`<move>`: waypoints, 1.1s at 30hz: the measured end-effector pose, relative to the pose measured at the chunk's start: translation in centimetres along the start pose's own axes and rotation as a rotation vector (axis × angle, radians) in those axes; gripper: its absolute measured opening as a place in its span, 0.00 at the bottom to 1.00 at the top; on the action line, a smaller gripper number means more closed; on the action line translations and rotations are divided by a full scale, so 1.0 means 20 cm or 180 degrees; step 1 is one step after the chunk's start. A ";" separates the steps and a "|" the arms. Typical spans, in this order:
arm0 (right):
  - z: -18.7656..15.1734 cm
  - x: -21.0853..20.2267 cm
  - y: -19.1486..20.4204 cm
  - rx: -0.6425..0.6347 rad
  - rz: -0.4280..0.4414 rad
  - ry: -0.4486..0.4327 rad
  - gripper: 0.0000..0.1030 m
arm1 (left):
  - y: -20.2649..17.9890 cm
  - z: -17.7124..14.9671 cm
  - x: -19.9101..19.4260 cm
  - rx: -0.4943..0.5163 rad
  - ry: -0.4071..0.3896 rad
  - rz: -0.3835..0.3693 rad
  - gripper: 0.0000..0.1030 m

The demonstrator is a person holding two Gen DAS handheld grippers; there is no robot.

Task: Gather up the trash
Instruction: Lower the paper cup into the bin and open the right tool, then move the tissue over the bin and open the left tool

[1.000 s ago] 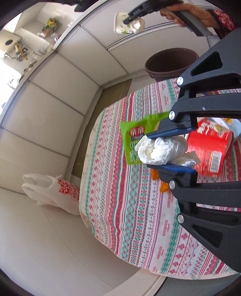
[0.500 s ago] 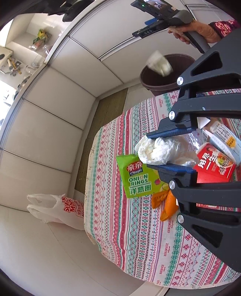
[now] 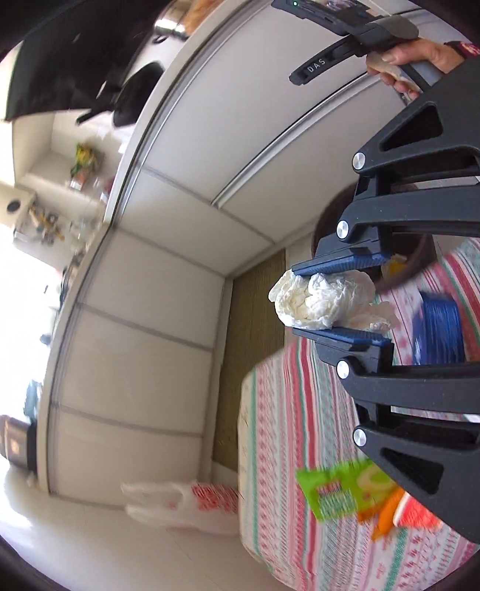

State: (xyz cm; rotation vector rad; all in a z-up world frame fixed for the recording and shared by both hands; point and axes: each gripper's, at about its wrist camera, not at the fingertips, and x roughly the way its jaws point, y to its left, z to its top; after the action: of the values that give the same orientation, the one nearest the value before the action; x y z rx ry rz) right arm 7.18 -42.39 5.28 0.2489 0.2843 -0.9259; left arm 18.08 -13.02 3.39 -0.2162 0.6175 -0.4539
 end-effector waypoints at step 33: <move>-0.08 0.42 -0.31 0.0428 -0.0343 0.0928 0.93 | -0.81 -0.18 0.76 0.0808 0.0677 -0.0075 0.81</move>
State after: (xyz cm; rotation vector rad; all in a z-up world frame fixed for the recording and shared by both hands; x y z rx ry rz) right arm 6.77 -51.66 0.37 0.4981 0.5087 -1.0169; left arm 21.27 -34.71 -1.92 0.0677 0.7584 -0.5776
